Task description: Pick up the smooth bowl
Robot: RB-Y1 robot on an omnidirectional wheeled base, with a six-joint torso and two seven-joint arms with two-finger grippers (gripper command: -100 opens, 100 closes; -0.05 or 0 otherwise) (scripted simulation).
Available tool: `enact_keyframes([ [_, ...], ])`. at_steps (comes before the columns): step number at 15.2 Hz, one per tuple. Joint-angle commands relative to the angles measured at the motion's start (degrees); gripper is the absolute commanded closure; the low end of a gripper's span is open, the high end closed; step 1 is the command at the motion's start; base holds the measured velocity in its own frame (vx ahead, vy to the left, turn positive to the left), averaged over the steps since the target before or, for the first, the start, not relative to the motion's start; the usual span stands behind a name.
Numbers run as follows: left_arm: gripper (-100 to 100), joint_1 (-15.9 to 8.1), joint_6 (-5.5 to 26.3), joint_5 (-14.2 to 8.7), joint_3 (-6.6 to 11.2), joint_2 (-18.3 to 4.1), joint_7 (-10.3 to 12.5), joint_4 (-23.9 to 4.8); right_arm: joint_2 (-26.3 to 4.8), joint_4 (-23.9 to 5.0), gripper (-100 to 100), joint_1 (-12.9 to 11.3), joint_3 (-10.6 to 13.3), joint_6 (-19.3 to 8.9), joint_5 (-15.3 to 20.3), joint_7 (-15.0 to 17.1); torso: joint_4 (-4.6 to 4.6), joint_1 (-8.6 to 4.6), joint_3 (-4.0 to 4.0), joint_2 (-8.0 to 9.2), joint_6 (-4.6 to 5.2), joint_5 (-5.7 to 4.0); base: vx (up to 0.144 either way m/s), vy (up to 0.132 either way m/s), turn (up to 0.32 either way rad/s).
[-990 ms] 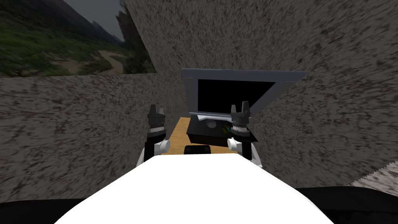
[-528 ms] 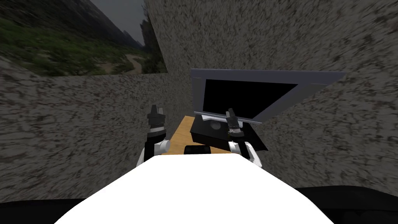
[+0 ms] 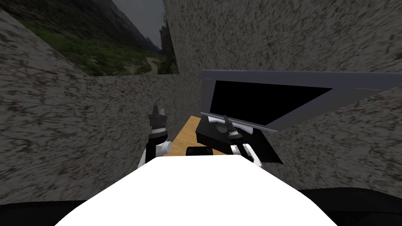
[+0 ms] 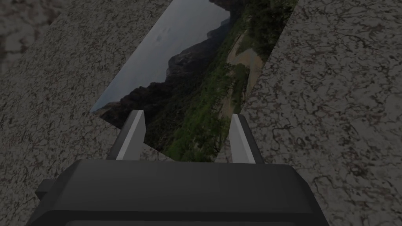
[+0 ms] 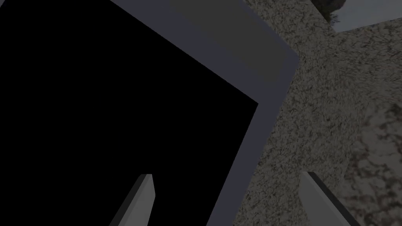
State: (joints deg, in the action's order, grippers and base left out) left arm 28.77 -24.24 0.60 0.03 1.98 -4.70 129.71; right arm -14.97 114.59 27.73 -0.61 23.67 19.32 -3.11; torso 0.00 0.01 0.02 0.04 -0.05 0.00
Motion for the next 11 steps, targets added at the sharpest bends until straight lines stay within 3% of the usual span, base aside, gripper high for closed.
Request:
enact_keyframes([
  [1,0,0.00,0.00,0.00,0.00,0.00,0.00,0.00,-2.23,-2.86,-100,1.20,0.02,-1.44,2.86,-1.55,0.00,0.00,0.00,0.00,0.00,0.00,-0.043,0.001,0.304],
  [3,0,0.00,0.00,0.00,0.00,0.00,0.00,0.00,-2.23,-3.89,-100,1.20,0.02,-1.44,3.33,-1.55,0.02,-0.03,0.05,0.09,0.02,0.00,-0.023,0.003,0.198],
  [6,0,0.00,0.00,0.00,0.00,0.00,0.00,0.00,-4.31,-8.33,-100,1.66,0.49,-3.50,7.49,-3.56,0.01,-0.04,0.03,0.05,0.02,0.00,-0.023,0.002,0.203],
  [8,0,0.00,0.00,0.00,0.00,0.00,0.00,0.00,-4.31,-8.77,-100,1.66,0.49,-3.50,7.49,-3.56,0.01,-0.05,0.04,0.07,0.03,0.00,-0.017,-0.001,0.154],
  [11,0,0.00,0.00,0.00,0.00,0.00,0.00,0.00,-6.35,-12.98,-100,2.14,0.99,-5.64,11.64,-5.65,0.01,-0.05,0.03,0.05,0.02,-0.01,-0.022,0.003,0.248],
])
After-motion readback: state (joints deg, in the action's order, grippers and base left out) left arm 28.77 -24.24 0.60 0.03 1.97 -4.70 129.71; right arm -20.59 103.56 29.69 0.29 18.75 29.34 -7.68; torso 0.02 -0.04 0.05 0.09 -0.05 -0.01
